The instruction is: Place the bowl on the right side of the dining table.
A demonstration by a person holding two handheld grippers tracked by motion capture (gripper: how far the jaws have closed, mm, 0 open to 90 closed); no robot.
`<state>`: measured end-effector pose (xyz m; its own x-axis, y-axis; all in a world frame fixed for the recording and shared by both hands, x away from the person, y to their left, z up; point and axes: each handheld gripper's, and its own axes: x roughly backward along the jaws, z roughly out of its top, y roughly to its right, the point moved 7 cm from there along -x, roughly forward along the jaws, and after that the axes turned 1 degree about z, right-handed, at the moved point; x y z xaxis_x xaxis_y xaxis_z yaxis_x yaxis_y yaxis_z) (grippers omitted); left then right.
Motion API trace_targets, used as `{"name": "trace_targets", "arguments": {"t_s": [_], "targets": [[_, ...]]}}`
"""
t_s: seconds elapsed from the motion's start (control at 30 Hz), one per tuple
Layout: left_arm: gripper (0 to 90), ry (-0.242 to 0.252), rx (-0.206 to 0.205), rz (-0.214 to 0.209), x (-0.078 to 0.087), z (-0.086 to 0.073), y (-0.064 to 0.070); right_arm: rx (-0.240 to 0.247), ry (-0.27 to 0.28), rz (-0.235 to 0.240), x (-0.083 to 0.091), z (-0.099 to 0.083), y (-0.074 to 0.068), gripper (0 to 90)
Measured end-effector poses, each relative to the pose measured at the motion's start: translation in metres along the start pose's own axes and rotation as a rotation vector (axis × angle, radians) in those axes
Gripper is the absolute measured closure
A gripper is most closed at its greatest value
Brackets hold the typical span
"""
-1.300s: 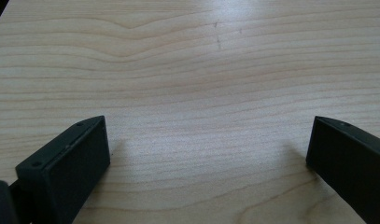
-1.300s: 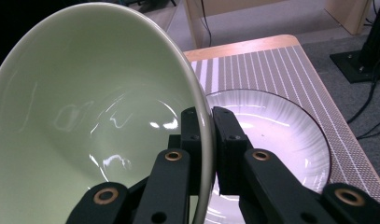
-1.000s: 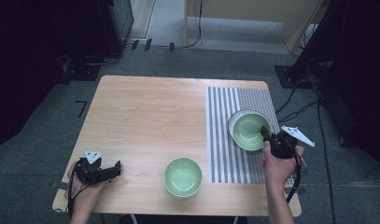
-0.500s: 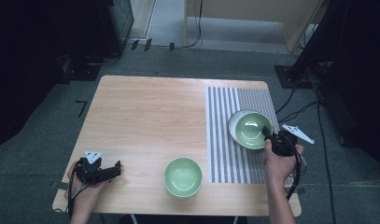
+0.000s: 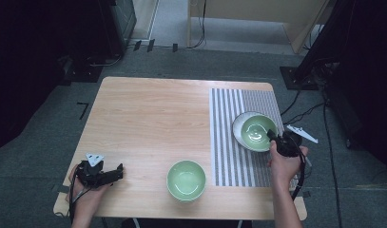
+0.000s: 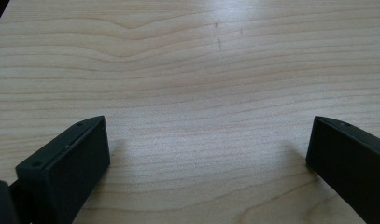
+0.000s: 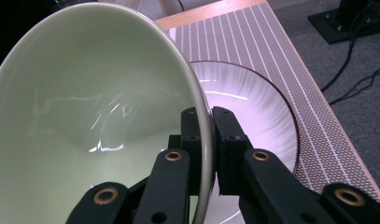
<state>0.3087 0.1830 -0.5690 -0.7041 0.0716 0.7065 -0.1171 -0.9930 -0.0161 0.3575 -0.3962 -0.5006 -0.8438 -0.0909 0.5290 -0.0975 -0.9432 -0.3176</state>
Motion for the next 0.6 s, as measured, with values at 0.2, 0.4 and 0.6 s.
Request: {"name": "trace_targets", "arguments": {"t_s": [0.2, 0.4, 0.6], "targets": [[0.0, 0.0, 0.0, 0.0, 0.0, 0.0, 0.0, -0.003, -0.031, -0.012, -0.007, -0.005, 0.005, 85.1], [0.0, 0.0, 0.0, 0.0, 0.0, 0.0, 0.0, 0.001, -0.06, -0.044, -0.015, -0.01, 0.009, 85.1], [0.0, 0.0, 0.0, 0.0, 0.0, 0.0, 0.0, -0.023, -0.083, -0.047, -0.019, -0.014, 0.014, 85.1]]}}
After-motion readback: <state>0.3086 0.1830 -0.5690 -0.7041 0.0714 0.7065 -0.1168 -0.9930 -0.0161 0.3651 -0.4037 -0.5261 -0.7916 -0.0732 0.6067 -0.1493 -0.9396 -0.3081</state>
